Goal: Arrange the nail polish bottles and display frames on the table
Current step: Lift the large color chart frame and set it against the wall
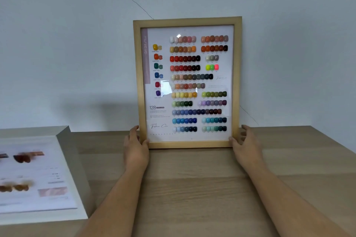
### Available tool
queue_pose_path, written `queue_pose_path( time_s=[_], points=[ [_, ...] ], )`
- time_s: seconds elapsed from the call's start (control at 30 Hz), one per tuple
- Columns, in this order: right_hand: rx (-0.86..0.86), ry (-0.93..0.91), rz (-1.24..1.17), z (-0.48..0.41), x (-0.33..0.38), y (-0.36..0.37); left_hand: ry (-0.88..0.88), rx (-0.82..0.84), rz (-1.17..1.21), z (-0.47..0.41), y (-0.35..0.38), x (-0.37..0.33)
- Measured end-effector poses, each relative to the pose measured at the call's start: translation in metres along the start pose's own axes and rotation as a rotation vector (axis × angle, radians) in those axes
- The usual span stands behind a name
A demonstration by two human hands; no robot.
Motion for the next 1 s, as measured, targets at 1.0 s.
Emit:
queue_pose_path(
  time_s=[1.0],
  points=[
    [0.001,-0.096,-0.009,-0.004,0.000,0.000,0.065,0.021,0.089,-0.003,-0.002,-0.002]
  ],
)
Point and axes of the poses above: each hand's wrist, its own z-axis away from the middle knuckle, its own y-axis out of the palm, x = y × z, the point moved 5 cm from there along -z, towards the middle knuckle, and after that the axes turned 13 degrees about z, right-handed, at the moved point
